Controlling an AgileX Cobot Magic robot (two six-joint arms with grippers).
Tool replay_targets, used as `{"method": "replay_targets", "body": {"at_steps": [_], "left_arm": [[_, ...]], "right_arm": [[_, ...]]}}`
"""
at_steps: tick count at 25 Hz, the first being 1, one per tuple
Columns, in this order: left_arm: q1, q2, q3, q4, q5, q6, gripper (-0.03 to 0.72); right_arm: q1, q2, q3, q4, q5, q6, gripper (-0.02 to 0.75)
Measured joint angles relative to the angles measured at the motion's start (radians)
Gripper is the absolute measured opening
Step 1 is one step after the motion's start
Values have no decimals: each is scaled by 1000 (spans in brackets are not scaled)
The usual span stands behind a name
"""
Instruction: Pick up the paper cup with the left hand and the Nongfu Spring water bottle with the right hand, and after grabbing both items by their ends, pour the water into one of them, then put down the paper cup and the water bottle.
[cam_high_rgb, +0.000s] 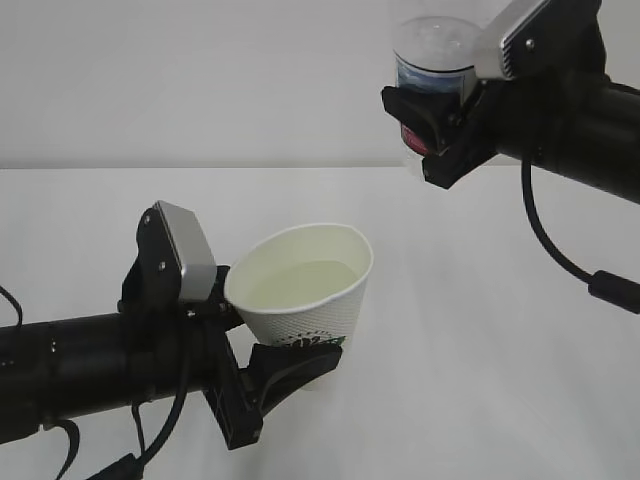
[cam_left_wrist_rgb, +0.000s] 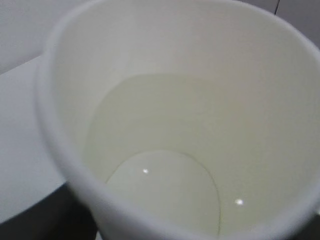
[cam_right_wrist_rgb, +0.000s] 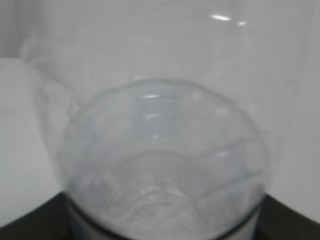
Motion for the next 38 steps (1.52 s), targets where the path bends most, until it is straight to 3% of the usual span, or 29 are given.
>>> {"method": "replay_targets", "body": {"at_steps": [34, 38], "left_arm": [[0, 0, 0, 8, 2, -14, 525], [0, 0, 0, 8, 2, -14, 525]], "right_arm": [[0, 0, 0, 0, 0, 208, 429], [0, 0, 0, 0, 0, 220, 400]]}}
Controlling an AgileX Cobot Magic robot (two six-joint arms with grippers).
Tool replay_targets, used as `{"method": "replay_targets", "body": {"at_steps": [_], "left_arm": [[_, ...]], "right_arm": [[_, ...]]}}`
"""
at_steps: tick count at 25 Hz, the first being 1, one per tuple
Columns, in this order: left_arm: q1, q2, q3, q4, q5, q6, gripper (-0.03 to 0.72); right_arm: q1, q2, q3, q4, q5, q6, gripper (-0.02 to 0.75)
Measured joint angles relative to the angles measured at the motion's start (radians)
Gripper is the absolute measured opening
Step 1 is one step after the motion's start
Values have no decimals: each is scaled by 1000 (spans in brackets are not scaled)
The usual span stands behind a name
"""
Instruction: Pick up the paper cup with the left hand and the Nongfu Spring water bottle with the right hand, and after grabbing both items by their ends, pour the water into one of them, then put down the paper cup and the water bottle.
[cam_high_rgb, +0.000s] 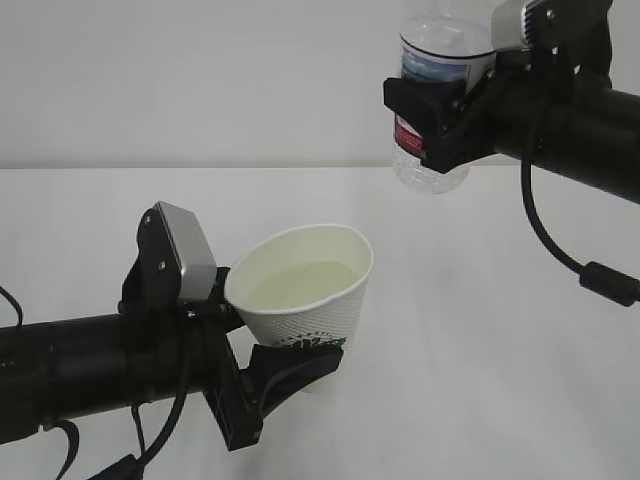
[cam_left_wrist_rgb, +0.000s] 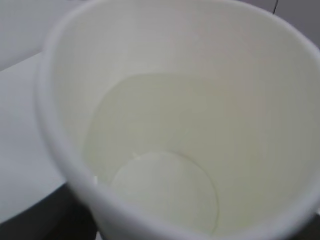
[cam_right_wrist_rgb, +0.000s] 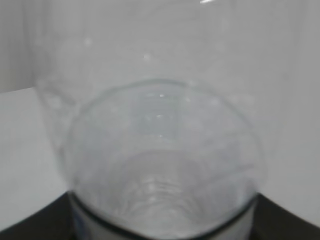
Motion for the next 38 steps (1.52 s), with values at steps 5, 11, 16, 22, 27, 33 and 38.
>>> {"method": "replay_targets", "body": {"at_steps": [5, 11, 16, 22, 27, 33, 38], "left_arm": [[0, 0, 0, 0, 0, 0, 525], [0, 0, 0, 0, 0, 0, 525], [0, 0, 0, 0, 0, 0, 525], [0, 0, 0, 0, 0, 0, 525], [0, 0, 0, 0, 0, 0, 525], [0, 0, 0, 0, 0, 0, 525], [0, 0, 0, 0, 0, 0, 525]], "right_arm": [[0, 0, 0, 0, 0, 3, 380], [0, 0, 0, 0, 0, 5, 379], [0, 0, 0, 2, 0, 5, 379], [0, 0, 0, 54, 21, -2, 378], [0, 0, 0, 83, 46, -10, 377], [0, 0, 0, 176, 63, -91, 377], [0, 0, 0, 224, 102, -130, 377]]}}
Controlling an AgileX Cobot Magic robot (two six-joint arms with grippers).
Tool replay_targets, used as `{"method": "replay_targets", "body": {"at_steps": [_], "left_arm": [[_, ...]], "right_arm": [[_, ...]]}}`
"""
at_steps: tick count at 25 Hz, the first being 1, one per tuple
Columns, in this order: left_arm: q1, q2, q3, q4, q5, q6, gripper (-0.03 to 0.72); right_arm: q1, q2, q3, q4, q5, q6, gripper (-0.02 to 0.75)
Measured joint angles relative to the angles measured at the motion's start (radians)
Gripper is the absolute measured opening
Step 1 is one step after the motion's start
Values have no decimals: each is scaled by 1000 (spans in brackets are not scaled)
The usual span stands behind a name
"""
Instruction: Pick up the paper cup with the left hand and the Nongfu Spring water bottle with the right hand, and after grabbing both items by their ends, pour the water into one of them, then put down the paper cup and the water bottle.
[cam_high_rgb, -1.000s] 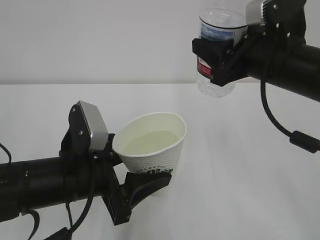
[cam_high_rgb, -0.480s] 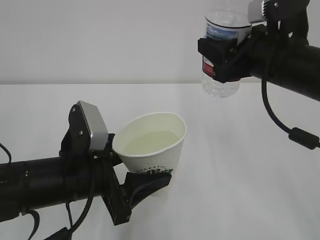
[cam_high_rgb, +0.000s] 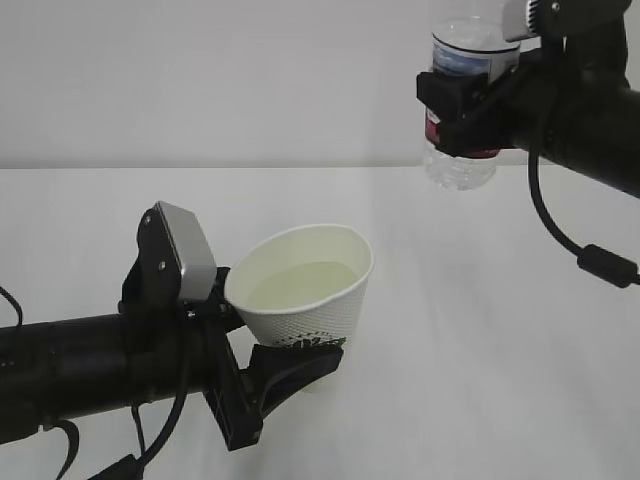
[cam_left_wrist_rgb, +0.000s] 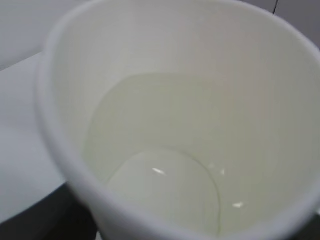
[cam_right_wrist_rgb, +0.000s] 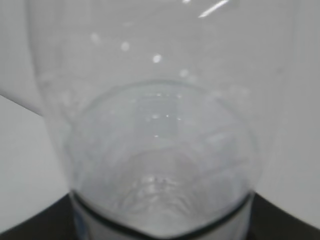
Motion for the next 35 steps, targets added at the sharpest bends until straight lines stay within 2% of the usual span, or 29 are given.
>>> {"method": "replay_targets", "body": {"at_steps": [11, 26, 35], "left_arm": [[0, 0, 0, 0, 0, 0, 525], [0, 0, 0, 0, 0, 0, 525], [0, 0, 0, 0, 0, 0, 525]], "right_arm": [[0, 0, 0, 110, 7, -51, 377], [-123, 0, 0, 138, 39, -55, 377], [-154, 28, -1, 171, 49, -55, 377]]}}
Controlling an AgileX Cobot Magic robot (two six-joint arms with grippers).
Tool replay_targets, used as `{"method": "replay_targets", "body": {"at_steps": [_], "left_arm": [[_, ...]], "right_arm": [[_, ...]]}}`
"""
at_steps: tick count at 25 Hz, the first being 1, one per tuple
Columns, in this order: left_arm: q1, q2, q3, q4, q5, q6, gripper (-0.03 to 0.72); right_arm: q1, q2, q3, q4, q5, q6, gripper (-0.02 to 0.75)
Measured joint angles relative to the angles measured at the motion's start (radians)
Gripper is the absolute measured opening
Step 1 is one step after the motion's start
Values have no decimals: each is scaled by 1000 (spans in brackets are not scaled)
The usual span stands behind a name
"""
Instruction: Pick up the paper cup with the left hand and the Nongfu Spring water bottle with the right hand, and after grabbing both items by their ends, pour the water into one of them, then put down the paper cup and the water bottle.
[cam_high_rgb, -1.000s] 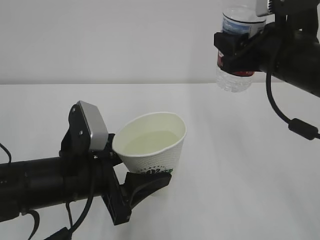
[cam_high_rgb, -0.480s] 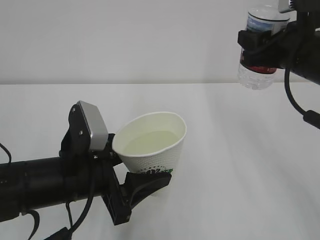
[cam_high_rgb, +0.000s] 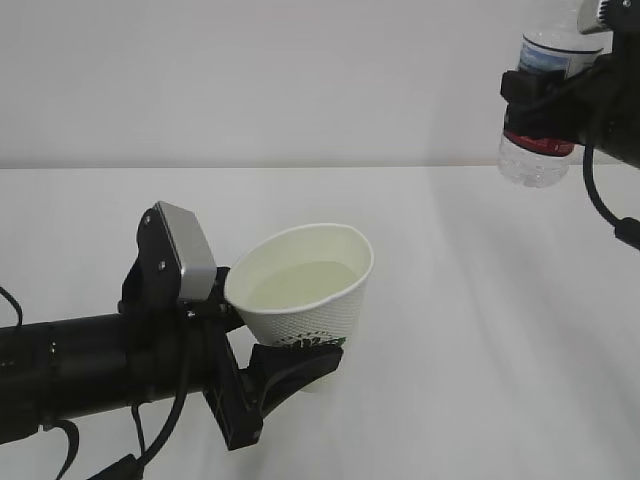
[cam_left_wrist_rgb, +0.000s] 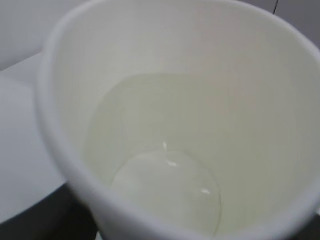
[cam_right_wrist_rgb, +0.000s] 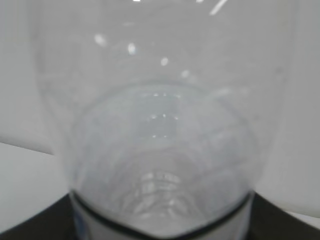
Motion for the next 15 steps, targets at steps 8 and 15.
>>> {"method": "replay_targets", "body": {"at_steps": [8, 15], "left_arm": [[0, 0, 0, 0, 0, 0, 525], [0, 0, 0, 0, 0, 0, 525]], "right_arm": [[0, 71, 0, 17, -17, 0, 377], [0, 119, -2, 82, -77, -68, 377]]}}
